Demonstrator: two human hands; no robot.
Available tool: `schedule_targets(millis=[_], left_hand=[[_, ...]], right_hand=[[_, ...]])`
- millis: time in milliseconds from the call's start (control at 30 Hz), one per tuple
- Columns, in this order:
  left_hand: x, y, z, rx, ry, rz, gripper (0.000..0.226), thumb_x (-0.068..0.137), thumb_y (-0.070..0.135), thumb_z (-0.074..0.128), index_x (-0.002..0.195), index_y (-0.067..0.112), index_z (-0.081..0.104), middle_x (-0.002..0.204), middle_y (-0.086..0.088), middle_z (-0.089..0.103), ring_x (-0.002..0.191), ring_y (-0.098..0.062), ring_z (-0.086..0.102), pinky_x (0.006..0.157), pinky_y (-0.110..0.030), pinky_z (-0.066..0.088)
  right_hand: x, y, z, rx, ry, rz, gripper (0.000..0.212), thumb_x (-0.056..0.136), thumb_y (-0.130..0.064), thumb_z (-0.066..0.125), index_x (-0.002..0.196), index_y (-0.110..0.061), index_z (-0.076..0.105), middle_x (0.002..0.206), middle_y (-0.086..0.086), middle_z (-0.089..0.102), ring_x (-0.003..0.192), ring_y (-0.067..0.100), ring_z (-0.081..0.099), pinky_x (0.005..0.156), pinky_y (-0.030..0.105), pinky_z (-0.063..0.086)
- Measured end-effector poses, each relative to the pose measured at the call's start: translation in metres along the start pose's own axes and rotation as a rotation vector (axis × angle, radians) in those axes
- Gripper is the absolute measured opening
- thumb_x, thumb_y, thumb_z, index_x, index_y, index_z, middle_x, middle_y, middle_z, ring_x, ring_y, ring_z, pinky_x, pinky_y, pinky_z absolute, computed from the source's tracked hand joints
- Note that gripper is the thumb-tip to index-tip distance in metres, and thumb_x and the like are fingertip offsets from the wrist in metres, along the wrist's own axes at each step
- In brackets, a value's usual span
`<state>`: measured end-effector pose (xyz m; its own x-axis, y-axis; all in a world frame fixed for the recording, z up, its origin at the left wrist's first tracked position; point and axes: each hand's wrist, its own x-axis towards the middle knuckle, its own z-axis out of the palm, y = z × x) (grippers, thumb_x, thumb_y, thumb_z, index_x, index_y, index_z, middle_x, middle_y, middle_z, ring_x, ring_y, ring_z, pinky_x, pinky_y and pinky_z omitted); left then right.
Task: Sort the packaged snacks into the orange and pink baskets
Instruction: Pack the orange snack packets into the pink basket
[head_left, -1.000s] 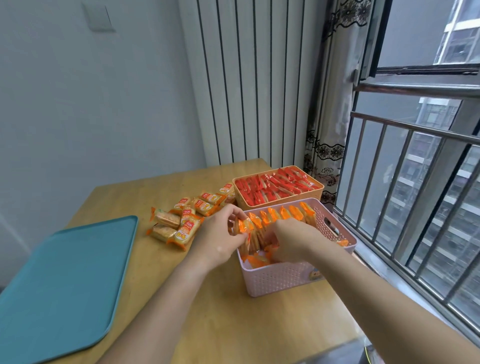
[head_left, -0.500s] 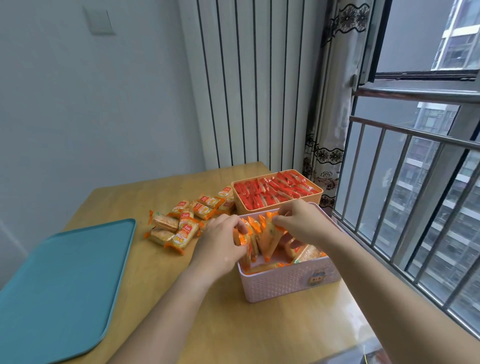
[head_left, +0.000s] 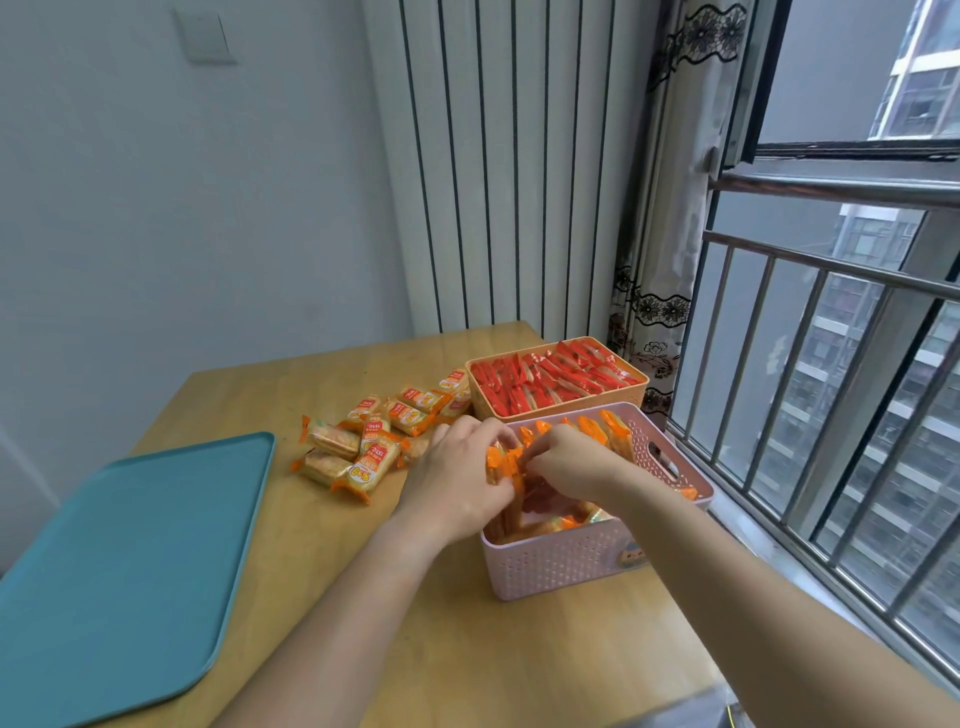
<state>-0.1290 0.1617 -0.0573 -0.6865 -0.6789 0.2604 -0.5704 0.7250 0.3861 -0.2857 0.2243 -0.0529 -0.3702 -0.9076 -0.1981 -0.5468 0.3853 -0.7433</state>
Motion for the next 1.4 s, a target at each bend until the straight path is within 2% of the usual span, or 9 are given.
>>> schedule_targets(millis=[167,233,300,433,733,967,1133,1267,1400], left_hand=[[-0.002,-0.008,0.006,0.039,-0.07,0.048,0.022,0.088,0.041,0.068,0.108,0.041,0.073,0.124,0.017,0.057,0.115,-0.013,0.044,0.099,-0.031,0.04],[-0.001,-0.008,0.004,0.045,-0.064,0.044,0.021,0.087,0.041,0.068,0.107,0.041,0.074,0.123,0.018,0.057,0.114,-0.013,0.044,0.099,-0.031,0.041],[-0.001,-0.006,0.001,0.064,-0.07,0.047,0.022,0.085,0.041,0.068,0.106,0.041,0.075,0.123,0.018,0.057,0.115,-0.014,0.044,0.101,-0.034,0.042],[0.0,0.0,-0.005,0.155,-0.178,0.035,0.036,0.075,0.036,0.072,0.11,0.041,0.064,0.128,0.014,0.051,0.117,-0.017,0.042,0.099,-0.038,0.044],[0.013,0.02,0.0,0.487,-0.24,0.073,0.055,0.075,0.015,0.079,0.115,0.024,0.042,0.125,-0.009,0.042,0.114,-0.032,0.042,0.078,-0.036,0.036],[0.018,0.015,0.003,0.481,-0.224,0.011,0.061,0.077,0.019,0.08,0.125,0.019,0.043,0.129,-0.011,0.042,0.12,-0.033,0.042,0.086,-0.04,0.045],[0.02,0.009,0.006,0.417,-0.22,-0.027,0.066,0.072,0.023,0.079,0.126,0.016,0.042,0.126,-0.009,0.043,0.119,-0.033,0.042,0.089,-0.042,0.048],[0.019,0.006,0.003,0.346,-0.241,-0.039,0.078,0.066,0.033,0.084,0.128,0.021,0.038,0.127,-0.007,0.04,0.12,-0.03,0.038,0.095,-0.043,0.049],[0.017,0.005,0.0,0.256,-0.168,0.02,0.083,0.066,0.046,0.085,0.131,0.031,0.036,0.125,0.0,0.039,0.121,-0.025,0.037,0.098,-0.042,0.047]], right_hand=[[-0.006,0.005,-0.02,-0.23,0.027,-0.124,0.02,0.085,-0.002,0.06,0.084,-0.01,0.078,0.082,0.013,0.077,0.076,0.028,0.075,0.073,0.04,0.064],[-0.009,0.006,-0.022,-0.309,-0.113,-0.164,0.014,0.083,-0.004,0.07,0.084,-0.016,0.078,0.082,0.008,0.077,0.068,0.022,0.071,0.067,0.035,0.063],[-0.009,0.006,-0.016,-0.454,-0.226,-0.192,0.013,0.084,-0.011,0.077,0.093,-0.021,0.079,0.091,-0.001,0.077,0.079,0.017,0.072,0.077,0.034,0.063],[-0.003,0.005,-0.001,-0.644,-0.271,-0.231,0.02,0.089,-0.013,0.071,0.104,-0.023,0.081,0.103,-0.001,0.077,0.097,0.023,0.07,0.088,0.041,0.061],[0.007,0.01,0.005,-0.715,-0.259,-0.182,0.021,0.09,-0.01,0.071,0.11,-0.013,0.077,0.104,0.005,0.076,0.096,0.026,0.07,0.089,0.041,0.061],[-0.008,0.008,-0.022,-0.622,-0.292,-0.222,0.024,0.089,-0.014,0.073,0.111,-0.021,0.076,0.106,-0.002,0.075,0.093,0.019,0.07,0.079,0.032,0.062],[-0.025,0.01,-0.057,-0.447,-0.238,-0.17,0.023,0.094,-0.005,0.058,0.111,-0.016,0.068,0.098,0.014,0.075,0.066,0.017,0.065,0.059,0.027,0.058],[-0.026,0.019,-0.063,-0.253,-0.121,-0.129,0.018,0.1,-0.016,0.058,0.117,-0.014,0.063,0.084,0.006,0.072,0.072,0.028,0.072,0.068,0.046,0.061],[-0.025,0.022,-0.056,-0.078,-0.081,-0.09,0.011,0.103,-0.01,0.055,0.113,-0.008,0.06,0.087,0.01,0.067,0.069,0.021,0.068,0.058,0.032,0.06]])
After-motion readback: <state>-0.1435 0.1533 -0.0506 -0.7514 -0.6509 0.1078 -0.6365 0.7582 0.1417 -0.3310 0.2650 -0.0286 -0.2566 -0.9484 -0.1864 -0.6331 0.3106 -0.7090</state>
